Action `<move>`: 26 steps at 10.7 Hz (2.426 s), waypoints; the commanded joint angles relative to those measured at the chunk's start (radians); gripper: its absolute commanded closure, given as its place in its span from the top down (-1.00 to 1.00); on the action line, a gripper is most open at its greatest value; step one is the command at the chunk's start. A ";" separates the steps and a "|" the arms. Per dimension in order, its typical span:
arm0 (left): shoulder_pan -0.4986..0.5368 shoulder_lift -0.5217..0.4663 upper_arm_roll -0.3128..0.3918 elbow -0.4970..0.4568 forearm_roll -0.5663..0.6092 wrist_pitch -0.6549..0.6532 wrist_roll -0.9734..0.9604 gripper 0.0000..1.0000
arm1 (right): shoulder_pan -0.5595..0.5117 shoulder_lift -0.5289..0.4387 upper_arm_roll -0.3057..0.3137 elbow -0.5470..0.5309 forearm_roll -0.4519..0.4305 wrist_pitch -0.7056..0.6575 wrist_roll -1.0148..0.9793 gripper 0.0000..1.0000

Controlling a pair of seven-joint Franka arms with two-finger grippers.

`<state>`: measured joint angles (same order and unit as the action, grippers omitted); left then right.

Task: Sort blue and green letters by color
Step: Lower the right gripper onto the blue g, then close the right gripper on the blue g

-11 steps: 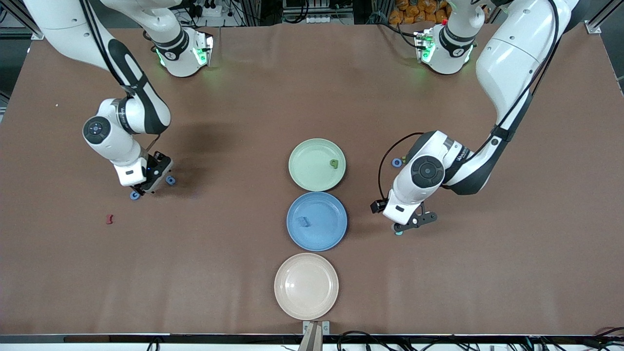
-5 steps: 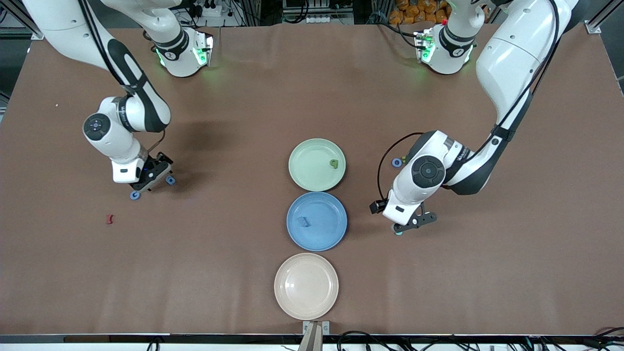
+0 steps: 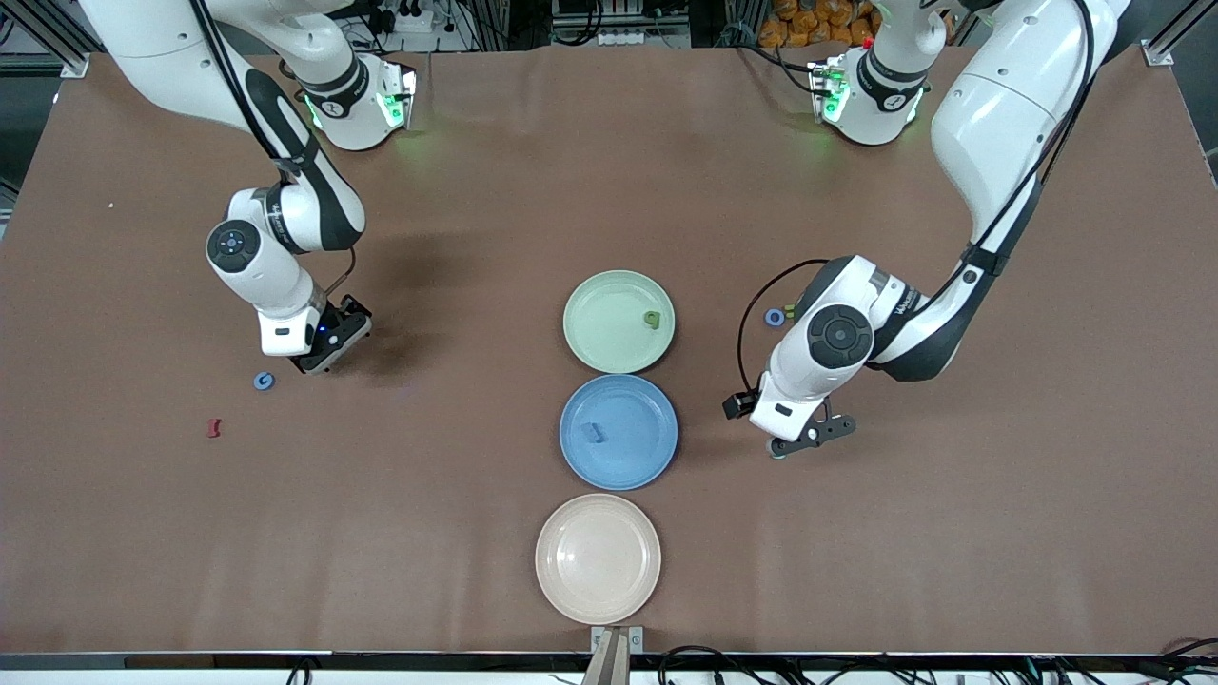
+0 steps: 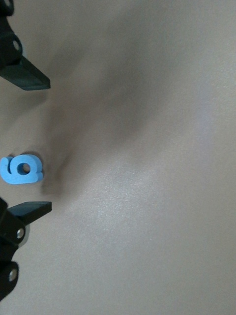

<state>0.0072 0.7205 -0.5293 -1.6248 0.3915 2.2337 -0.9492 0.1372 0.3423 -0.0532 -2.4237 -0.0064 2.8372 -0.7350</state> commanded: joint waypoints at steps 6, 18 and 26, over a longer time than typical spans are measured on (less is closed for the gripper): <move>0.005 -0.018 0.000 -0.007 -0.026 -0.006 0.012 1.00 | -0.011 -0.022 0.001 0.159 0.000 -0.380 -0.010 1.00; 0.010 -0.018 0.000 -0.001 -0.028 -0.006 0.018 1.00 | -0.057 0.046 0.001 0.152 -0.006 -0.220 -0.198 1.00; 0.010 -0.018 0.000 -0.001 -0.028 -0.006 0.017 1.00 | -0.065 0.043 0.001 0.078 -0.006 -0.104 -0.233 1.00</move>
<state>0.0130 0.7205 -0.5291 -1.6203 0.3915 2.2337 -0.9492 0.0868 0.3957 -0.0589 -2.3099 -0.0073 2.6867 -0.9425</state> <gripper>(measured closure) 0.000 0.000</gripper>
